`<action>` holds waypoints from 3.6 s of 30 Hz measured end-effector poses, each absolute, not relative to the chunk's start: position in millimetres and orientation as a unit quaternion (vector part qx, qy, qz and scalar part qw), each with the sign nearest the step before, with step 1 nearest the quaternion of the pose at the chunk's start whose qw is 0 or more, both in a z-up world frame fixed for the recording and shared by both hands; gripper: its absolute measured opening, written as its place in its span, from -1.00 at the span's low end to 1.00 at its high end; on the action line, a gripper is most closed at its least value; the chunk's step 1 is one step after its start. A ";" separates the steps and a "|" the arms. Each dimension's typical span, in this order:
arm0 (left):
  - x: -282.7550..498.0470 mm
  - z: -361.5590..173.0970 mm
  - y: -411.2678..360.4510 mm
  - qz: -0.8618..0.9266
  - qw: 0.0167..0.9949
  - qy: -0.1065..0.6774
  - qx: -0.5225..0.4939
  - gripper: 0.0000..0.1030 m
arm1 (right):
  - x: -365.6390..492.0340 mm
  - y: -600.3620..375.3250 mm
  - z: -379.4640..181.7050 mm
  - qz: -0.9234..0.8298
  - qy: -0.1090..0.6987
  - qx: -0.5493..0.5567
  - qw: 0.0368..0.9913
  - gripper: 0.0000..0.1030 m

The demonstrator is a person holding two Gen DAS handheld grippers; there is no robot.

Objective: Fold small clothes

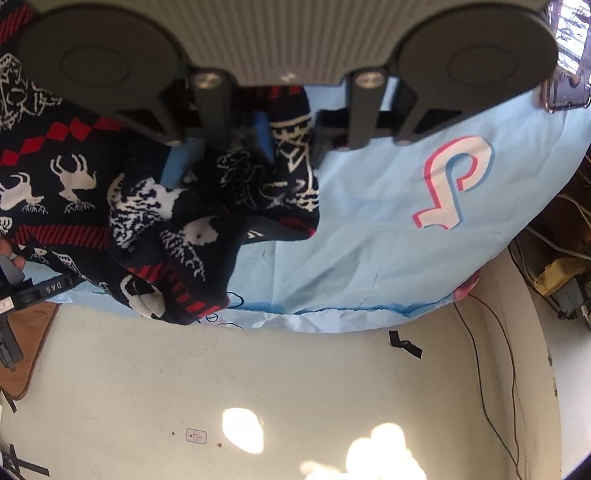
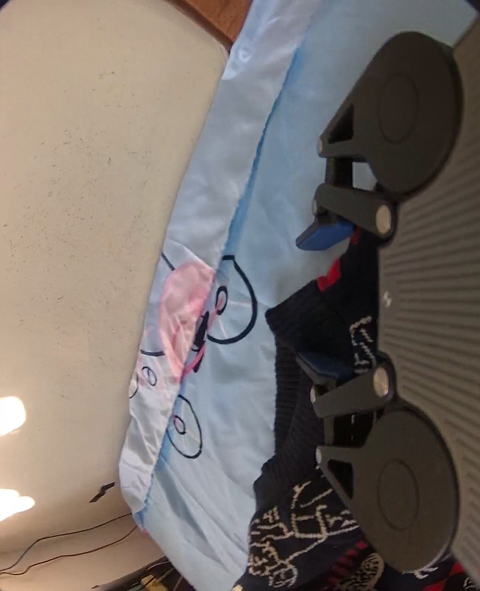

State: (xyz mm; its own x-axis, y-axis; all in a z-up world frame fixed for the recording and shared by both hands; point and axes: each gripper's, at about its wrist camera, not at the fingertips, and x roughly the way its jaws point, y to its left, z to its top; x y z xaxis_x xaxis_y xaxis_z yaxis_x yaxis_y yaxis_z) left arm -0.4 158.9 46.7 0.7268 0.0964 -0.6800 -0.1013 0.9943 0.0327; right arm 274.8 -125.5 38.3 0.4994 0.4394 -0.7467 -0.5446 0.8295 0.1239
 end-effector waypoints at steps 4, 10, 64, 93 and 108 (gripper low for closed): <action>-3.9 59.8 173.6 0.064 0.938 0.339 -0.018 -0.79 | 254.5 -120.6 62.8 0.263 0.348 -0.103 0.894 -0.77; -6.7 93.2 211.2 0.132 0.942 0.304 -0.048 -0.71 | 279.5 -135.9 81.2 0.173 0.292 -0.062 0.938 -0.75; -27.1 112.0 264.5 -0.001 0.898 0.306 -0.317 -0.78 | 10.3 83.7 96.5 0.611 0.299 -0.074 0.729 0.52; 33.8 77.8 152.7 -0.049 0.900 0.371 -0.223 0.07 | 179.6 -235.2 72.2 0.257 0.401 0.307 0.824 0.18; 155.2 46.8 90.4 -0.051 0.896 0.422 -0.130 -0.70 | 83.7 -213.8 81.3 0.264 0.304 -0.009 0.915 0.46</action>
State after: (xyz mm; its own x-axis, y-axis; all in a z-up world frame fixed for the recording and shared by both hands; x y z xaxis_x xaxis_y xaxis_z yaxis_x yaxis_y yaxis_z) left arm 155.2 90.4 46.8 0.6384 -0.2011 -0.7430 -0.0183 0.9610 -0.2758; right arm 83.7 -213.8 81.3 0.6756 0.4786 -0.5609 -0.4890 0.8601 0.1449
